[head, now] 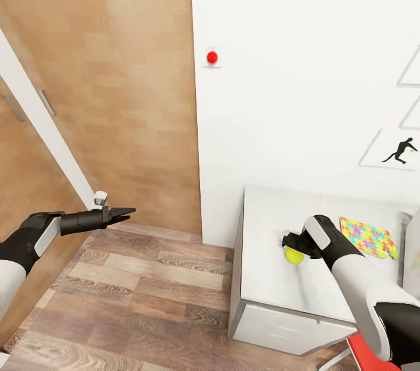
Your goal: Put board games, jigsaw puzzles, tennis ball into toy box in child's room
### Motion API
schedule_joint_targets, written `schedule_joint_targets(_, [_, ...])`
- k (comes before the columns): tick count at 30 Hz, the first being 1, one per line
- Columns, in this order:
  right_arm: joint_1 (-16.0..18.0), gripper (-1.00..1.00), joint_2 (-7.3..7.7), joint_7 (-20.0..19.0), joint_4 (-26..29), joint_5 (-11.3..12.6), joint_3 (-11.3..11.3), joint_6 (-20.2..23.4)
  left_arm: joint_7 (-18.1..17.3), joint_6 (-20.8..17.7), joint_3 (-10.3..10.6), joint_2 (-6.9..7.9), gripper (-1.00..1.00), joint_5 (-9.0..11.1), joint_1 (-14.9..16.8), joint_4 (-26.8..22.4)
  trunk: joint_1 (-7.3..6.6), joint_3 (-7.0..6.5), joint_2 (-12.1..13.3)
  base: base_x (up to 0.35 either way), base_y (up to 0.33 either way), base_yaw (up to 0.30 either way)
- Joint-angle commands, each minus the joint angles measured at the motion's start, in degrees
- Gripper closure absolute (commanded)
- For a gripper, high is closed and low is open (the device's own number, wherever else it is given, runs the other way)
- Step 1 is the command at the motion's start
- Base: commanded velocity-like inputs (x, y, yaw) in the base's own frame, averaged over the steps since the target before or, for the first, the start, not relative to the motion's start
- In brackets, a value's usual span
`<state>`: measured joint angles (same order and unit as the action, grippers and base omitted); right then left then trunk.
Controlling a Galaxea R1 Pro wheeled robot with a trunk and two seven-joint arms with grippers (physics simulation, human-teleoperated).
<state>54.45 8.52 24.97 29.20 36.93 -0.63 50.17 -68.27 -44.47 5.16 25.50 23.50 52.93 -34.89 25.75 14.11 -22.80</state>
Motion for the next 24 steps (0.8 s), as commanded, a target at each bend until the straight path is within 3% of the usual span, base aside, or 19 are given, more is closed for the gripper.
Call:
schedule_joint_targets(1, [0.04,-1.00,0.03,0.44,0.10,0.60,-0.09,0.16,-0.02,-0.45,0.29,0.07,-1.00,0.41,0.06,0.01,0.03,0.13,-0.12,0.000,0.000,0.000])
schedule_joint_targets(3, [0.04,-1.00,0.02,0.38,0.08,0.60,-0.22,0.19,-0.02,-0.45,0.29,0.07,-1.00,0.41,0.06,0.01,0.03,0.14,-0.12,0.000,0.000,0.000])
schedule_joint_targets(4, [0.04,1.00,0.01,0.37,0.08,0.58,-0.44,0.21,-0.02,-0.45,0.29,0.07,-1.00,0.41,0.06,0.01,0.03,0.14,-0.12,0.000,0.000,0.000])
schedule_joint_targets(11, [0.04,1.00,0.01,0.28,0.07,0.42,-2.70,0.28,-0.02,-0.45,0.29,0.07,-1.00,0.41,0.06,0.00,0.03,0.15,-0.12,0.000,0.000,0.000])
schedule_joint_targets(24, [-0.04,1.00,0.18,0.17,0.15,0.50,-2.72,0.11,-0.02,-0.45,0.34,0.07,-1.00,0.41,0.06,0.00,0.03,-0.18,-0.12,0.000,0.000,0.000])
